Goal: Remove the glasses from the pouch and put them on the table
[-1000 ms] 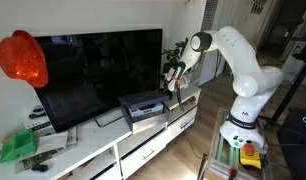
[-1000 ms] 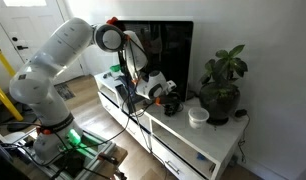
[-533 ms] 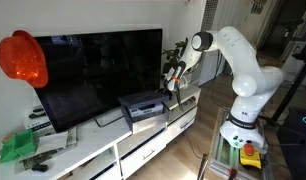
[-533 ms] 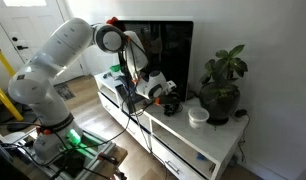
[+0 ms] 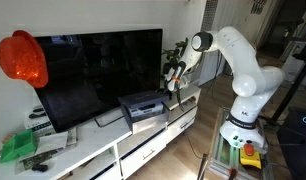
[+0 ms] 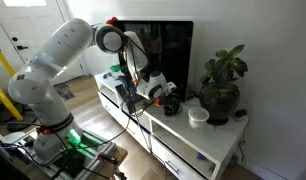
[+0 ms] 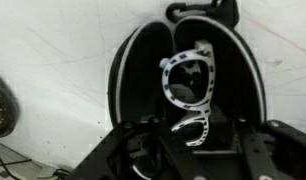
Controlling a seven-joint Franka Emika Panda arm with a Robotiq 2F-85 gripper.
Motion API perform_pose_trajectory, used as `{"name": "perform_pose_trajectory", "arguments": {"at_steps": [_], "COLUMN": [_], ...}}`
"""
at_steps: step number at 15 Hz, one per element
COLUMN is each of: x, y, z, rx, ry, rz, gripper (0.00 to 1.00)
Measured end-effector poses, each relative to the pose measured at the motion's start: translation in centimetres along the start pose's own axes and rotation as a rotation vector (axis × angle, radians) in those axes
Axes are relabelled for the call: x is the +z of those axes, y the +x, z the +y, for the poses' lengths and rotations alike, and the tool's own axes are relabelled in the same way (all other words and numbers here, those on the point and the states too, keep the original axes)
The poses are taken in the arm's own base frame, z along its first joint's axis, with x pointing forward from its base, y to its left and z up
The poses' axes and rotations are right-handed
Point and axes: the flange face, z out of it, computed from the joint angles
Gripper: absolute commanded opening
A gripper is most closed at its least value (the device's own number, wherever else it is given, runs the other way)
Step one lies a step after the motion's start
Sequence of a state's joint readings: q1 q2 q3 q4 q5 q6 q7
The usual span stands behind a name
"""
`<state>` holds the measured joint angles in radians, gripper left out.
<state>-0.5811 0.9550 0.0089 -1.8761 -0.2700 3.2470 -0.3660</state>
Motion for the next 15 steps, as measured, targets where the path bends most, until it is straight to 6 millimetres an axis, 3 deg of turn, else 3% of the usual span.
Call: {"name": "perform_pose_trajectory", "arguments": {"at_steps": [8,15], "x": [0.38,0.37], "y": [-0.16,-0.07], "z": [0.07,0.05], "rx": [-0.002,-0.002], "ry": [0.010,0.010], "rz": [-0.032,-0.032], "gripper": [0.18,0.13]}}
